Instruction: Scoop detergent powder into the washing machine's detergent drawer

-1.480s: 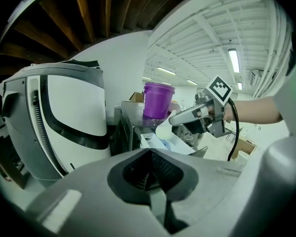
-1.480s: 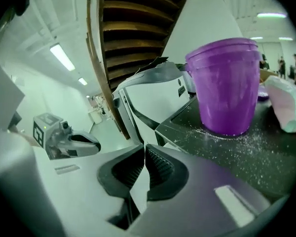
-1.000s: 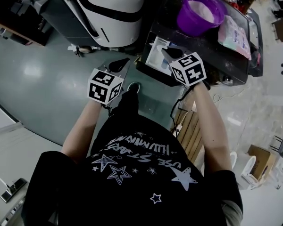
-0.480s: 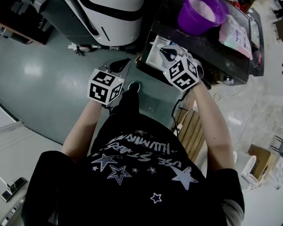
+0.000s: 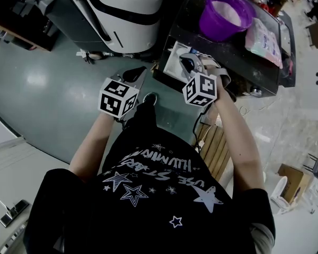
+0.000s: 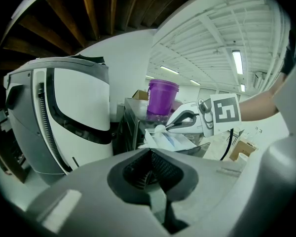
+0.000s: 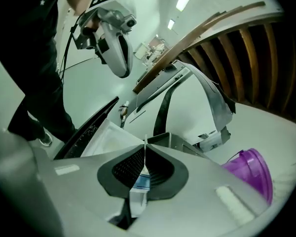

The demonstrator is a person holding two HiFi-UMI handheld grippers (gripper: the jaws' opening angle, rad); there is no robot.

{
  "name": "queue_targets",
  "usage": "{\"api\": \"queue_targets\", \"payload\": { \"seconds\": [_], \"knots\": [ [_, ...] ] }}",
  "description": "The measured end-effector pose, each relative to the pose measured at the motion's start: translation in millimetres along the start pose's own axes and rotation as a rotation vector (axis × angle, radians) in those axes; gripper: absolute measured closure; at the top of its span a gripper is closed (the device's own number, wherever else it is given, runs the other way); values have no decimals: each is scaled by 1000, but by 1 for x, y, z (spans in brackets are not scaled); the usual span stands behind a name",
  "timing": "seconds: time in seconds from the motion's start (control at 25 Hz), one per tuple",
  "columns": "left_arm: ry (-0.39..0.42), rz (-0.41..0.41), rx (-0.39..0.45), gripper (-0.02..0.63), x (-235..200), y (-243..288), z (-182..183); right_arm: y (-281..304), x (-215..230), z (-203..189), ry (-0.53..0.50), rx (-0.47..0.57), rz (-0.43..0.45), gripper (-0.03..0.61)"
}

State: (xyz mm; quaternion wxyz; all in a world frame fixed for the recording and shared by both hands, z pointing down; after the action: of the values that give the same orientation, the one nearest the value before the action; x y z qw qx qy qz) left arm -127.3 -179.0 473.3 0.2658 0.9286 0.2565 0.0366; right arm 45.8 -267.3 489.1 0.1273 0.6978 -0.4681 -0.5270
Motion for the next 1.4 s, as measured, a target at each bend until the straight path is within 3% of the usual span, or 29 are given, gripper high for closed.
{"api": "queue_targets", "payload": {
  "seconds": [0.16, 0.48, 0.6, 0.76, 0.96, 1.08, 1.24, 1.4],
  "knots": [
    [-2, -4, 2, 612, -1, 3, -1, 2, -5, -3, -48, -8, 33, 545],
    [-4, -14, 3, 612, -6, 15, 2, 3, -2, -3, -1, -1, 24, 545],
    [2, -17, 7, 613, -5, 18, 6, -1, 2, 0, 66, 23, 19, 545],
    [20, -17, 22, 613, -2, 15, 14, -17, 14, 1, 347, 91, 18, 545],
    [39, -20, 46, 612, 14, 3, 19, -49, 20, -12, 888, 203, 53, 544],
    [60, -27, 59, 612, 33, -8, 21, -75, 17, -23, 1151, 284, 42, 543],
    [89, -37, 75, 612, 61, -25, 19, -113, 5, -35, 1411, 414, 30, 545],
    [104, -40, 74, 612, 86, -39, 11, -141, -10, -48, 1566, 503, 33, 545]
  ]
}}
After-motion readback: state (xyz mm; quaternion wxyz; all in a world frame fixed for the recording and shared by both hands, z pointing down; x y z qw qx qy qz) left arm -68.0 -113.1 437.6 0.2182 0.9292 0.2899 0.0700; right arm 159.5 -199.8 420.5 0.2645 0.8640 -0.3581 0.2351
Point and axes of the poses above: the fingertips, and each gripper's own axes: y forward along the fingers, x to its right, z out of its top, the point moved 8 cm from there along -y, backward along the fingers, and after that the axes turned 7 degrees about y, right-handed, at the moved point
